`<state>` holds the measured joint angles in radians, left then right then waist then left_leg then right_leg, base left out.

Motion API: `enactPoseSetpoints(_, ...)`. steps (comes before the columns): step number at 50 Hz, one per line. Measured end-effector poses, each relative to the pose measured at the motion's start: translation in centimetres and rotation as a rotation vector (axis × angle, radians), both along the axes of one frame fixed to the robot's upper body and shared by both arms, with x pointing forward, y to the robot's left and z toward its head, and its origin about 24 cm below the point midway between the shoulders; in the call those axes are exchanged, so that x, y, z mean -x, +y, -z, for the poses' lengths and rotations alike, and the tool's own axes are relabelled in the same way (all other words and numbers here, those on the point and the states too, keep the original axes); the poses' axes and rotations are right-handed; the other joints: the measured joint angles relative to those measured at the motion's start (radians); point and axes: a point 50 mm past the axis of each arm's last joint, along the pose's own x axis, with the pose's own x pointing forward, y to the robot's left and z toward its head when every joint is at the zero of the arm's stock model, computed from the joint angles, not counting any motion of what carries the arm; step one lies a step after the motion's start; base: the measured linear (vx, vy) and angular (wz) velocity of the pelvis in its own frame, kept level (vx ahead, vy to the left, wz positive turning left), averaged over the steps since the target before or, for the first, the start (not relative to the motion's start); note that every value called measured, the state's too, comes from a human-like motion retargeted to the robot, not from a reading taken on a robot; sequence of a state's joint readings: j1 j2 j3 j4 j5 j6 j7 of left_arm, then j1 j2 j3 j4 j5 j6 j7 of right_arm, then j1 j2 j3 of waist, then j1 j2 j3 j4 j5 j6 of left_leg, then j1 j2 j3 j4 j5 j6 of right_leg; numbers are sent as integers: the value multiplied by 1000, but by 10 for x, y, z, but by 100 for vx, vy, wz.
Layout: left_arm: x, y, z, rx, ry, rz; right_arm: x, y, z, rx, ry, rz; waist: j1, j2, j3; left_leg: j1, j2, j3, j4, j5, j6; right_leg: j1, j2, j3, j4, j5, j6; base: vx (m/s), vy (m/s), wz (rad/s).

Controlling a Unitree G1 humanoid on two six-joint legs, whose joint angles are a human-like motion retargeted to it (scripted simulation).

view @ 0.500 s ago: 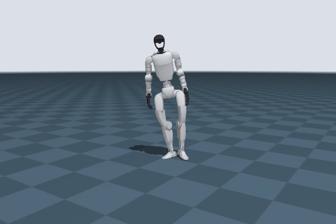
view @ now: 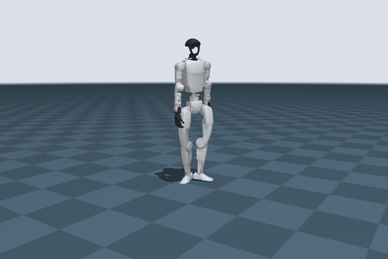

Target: Upper body actions

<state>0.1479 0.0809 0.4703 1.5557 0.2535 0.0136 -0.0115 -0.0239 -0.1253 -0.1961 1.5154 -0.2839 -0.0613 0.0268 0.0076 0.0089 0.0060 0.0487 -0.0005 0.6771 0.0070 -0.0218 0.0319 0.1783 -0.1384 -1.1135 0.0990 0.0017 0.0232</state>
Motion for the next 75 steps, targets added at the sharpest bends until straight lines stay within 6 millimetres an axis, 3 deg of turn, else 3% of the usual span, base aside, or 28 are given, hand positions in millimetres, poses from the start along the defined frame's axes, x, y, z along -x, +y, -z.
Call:
enactPoseSetpoints(3,-12,7,1,-2,-19,46,-1,2,0,-5,0,-24,-15,46,22,-5,60,-58,5,4,14,-48,-66,175,224,67,-101,22,12,133)
enactPoseSetpoints(5,-29,16,1,-22,-63,66,-3,2,0,12,4,-51,-4,43,64,9,71,-73,6,12,26,-136,-131,407,453,86,-151,19,9,121)
enactPoseSetpoints(10,-65,33,0,-69,-167,118,6,6,1,10,31,-70,-78,18,94,-24,58,-195,7,46,53,-229,-41,744,530,93,-33,11,-2,191)
enactPoseSetpoints(17,-101,38,-4,-99,-285,165,23,2,1,29,95,-77,-72,-52,93,-72,-20,-306,-9,96,65,-251,33,886,221,-61,74,5,-9,143)
enactPoseSetpoints(20,-95,35,-3,-92,-273,174,25,-2,0,47,103,-99,-58,-91,95,-60,-78,-327,-15,102,69,-237,32,862,42,-83,87,10,-8,80)
enactPoseSetpoints(22,-84,36,-2,-76,-238,185,25,0,1,43,102,-104,-61,-108,95,-48,-101,-360,-16,107,69,-210,19,779,-36,53,43,16,-10,78)
enactPoseSetpoints(23,-77,36,-1,-68,-213,191,27,1,1,39,103,-104,-56,-116,89,-44,-109,-368,-15,108,66,-206,24,852,-39,24,68,15,-15,76)
enactPoseSetpoints(25,-61,36,-1,-45,-143,212,24,5,2,13,93,-95,-52,-126,85,-45,-123,-413,-6,114,61,-172,-1,713,-57,10,84,5,-14,80)
enactPoseSetpoints(26,-55,35,-1,-46,-118,201,17,8,2,1,76,-100,-32,-127,97,-41,-117,-409,-4,116,56,-160,-2,741,-64,13,89,-7,-15,29)
enactPoseSetpoints(29,-34,29,-1,-46,-55,138,3,11,2,-12,25,-138,-25,-121,109,-26,-104,-415,-2,122,49,-135,13,712,-77,10,77,-3,-16,11)
enactPoseSetpoints(32,-8,22,-2,-10,4,79,-4,10,1,3,-8,-214,-45,-106,74,-29,-90,-418,-7,128,38,-145,27,730,-71,-1,75,8,-7,28)
enactPoseSetpoints(35,2,22,-4,-20,36,70,-7,10,1,12,-23,-234,-61,-106,73,-27,-83,-427,0,131,25,-132,44,717,-77,-13,60,-6,-10,34)
enactPoseSetpoints(39,5,25,-5,-30,49,61,1,12,2,-10,3,-201,-63,-113,68,-29,-67,-430,32,119,3,-131,46,742,-66,-23,64,-7,-12,17)
enactPoseSetpoints(45,-6,27,-3,-45,3,39,17,9,2,-13,69,-180,-82,-133,57,-67,-42,-435,155,91,-40,-134,28,767,-56,-12,73,-4,-3,-19)
enactPoseSetpoints(51,-17,23,-1,-37,-50,17,20,4,1,9,91,-169,-77,-141,51,-73,-51,-454,222,85,-25,-170,8,871,-22,17,89,-4,4,-125)
enactPoseSetpoints(53,-21,23,-1,-28,-64,23,18,2,1,10,82,-153,-57,-126,59,-70,-79,-585,205,93,-88,-190,31,938,-3,28,90,-5,10,-218)
enactPoseSetpoints(56,-30,25,0,-29,-83,51,15,-1,0,11,70,-129,29,-92,84,-49,-181,-990,154,108,-237,-221,96,1068,14,56,79,-7,12,-293)
enactPoseSetpoints(58,-41,26,0,-35,-105,70,11,-4,0,17,55,-120,94,-87,101,-37,-216,-1104,127,115,-279,-250,118,1149,19,81,78,-20,13,-303)
enactPoseSetpoints(60,-54,25,1,-36,-143,82,1,-9,-2,28,31,-126,126,-89,116,-32,-184,-1039,94,94,-272,-275,129,1200,9,104,75,-29,10,-255)
enactPoseSetpoints(63,-65,24,1,-36,-191,61,-19,-10,-4,37,-20,-170,40,-92,154,-1,-159,-898,46,86,-145,-288,127,1219,12,117,71,-30,4,-129)
enactPoseSetpoints(66,-61,26,1,-19,-180,57,-29,-7,-4,34,-66,-210,-14,-61,160,11,-141,-834,19,95,-103,-327,175,1240,43,100,11,-19,5,-202)
enactPoseSetpoints(70,-63,43,-3,-36,-146,153,-38,2,-5,11,-113,-159,-35,-54,181,27,-88,-637,-17,86,-107,-354,130,1003,50,3,-85,-44,2,-230)
enactPoseSetpoints(75,-46,49,-4,-73,-78,215,-13,1,-1,-17,-20,-163,-6,-38,160,39,-53,-424,-10,30,-80,-337,72,643,17,-120,-127,-22,-4,-249)
